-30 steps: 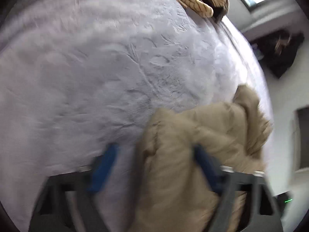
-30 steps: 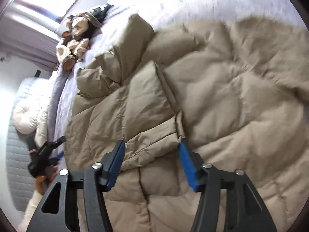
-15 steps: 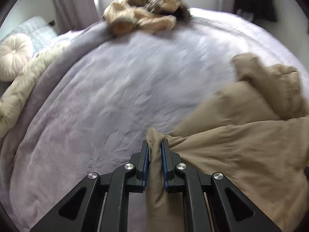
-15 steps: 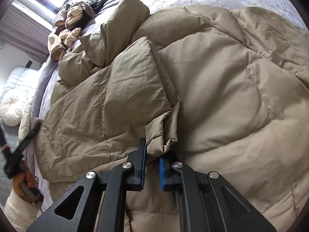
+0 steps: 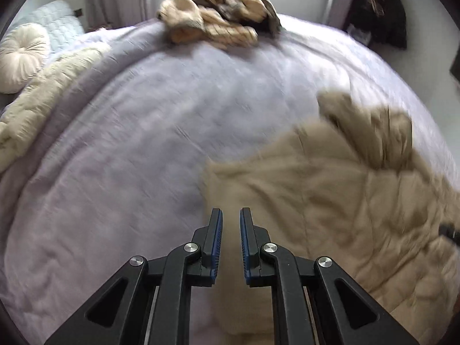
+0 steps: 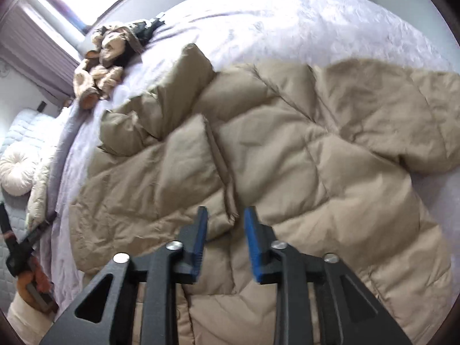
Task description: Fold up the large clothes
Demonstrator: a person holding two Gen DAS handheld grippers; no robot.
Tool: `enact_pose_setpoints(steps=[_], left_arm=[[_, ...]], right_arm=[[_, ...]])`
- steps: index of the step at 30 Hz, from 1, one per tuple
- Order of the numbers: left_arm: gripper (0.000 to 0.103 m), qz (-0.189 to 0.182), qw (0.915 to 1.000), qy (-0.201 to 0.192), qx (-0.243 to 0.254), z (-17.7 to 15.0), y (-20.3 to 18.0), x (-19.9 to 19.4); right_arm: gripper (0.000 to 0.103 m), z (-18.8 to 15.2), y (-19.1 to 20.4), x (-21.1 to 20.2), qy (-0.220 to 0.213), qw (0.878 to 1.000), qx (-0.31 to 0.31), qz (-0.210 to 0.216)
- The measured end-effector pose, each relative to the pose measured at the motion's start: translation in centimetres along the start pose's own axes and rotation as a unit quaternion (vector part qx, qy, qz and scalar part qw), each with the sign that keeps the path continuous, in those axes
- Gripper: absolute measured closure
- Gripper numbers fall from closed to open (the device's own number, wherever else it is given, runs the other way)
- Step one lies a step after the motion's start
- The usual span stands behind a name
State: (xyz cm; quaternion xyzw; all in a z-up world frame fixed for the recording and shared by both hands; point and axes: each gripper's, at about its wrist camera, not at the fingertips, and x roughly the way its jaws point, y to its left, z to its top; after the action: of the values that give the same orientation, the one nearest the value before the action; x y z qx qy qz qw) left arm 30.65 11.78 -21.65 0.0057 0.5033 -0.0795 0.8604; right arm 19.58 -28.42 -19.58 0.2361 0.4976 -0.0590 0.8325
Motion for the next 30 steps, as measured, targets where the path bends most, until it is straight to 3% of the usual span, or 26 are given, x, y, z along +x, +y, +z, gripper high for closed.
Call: enact_pose_setpoints(steps=[4,6,8,15,22,23,26,29,30], left_arm=[[0.089,0.026,0.9993,0.023,-0.015,-2.0,-1.1,3.2],[0.089,0.024,0.9991,0.027,-0.022,-2.3,-1.2,4.1],[0.089,0.034,0.9989,0.028,-0.015,-2.2,-1.4,4.4],[0.089,0.044,0.9983,0.039,-0.007,-1.8,-2.1,2.0],[0.089,0.007,0.9991,0.039,0.012,-2.5,-5.7,-2.0],[0.089,0.002,0.9991,0.040,0.012,-2.7,-6.2,-2.4],[0.089,-0.018,0.9985,0.050,0.012,-3.3,-8.1,-3.3],[0.089,-0.023,0.9978,0.057,0.024,-4.0,-10.0,-4.0],[0.084,-0.025,0.9975,0.060,0.028,-4.2,-10.7,-4.1]], right_arm=[[0.083,0.3,1.6,2.9,0.030,0.999,-0.038,-0.004],[0.084,-0.2,1.0,4.4,0.050,0.998,-0.036,-0.029],[0.087,-0.7,-0.4,5.5,0.057,0.998,-0.013,-0.027],[0.087,-0.8,-2.1,3.4,0.060,0.998,-0.006,-0.032],[0.082,-1.9,-4.0,-0.1,0.058,0.998,0.034,-0.001],[0.080,-2.1,-4.3,-0.6,0.057,0.998,0.040,0.004],[0.058,-2.7,-5.1,-2.0,0.057,0.996,0.059,0.022],[0.057,-3.2,-5.8,-3.2,0.052,0.995,0.072,0.032],[0.057,-3.3,-6.1,-3.5,0.052,0.995,0.076,0.034]])
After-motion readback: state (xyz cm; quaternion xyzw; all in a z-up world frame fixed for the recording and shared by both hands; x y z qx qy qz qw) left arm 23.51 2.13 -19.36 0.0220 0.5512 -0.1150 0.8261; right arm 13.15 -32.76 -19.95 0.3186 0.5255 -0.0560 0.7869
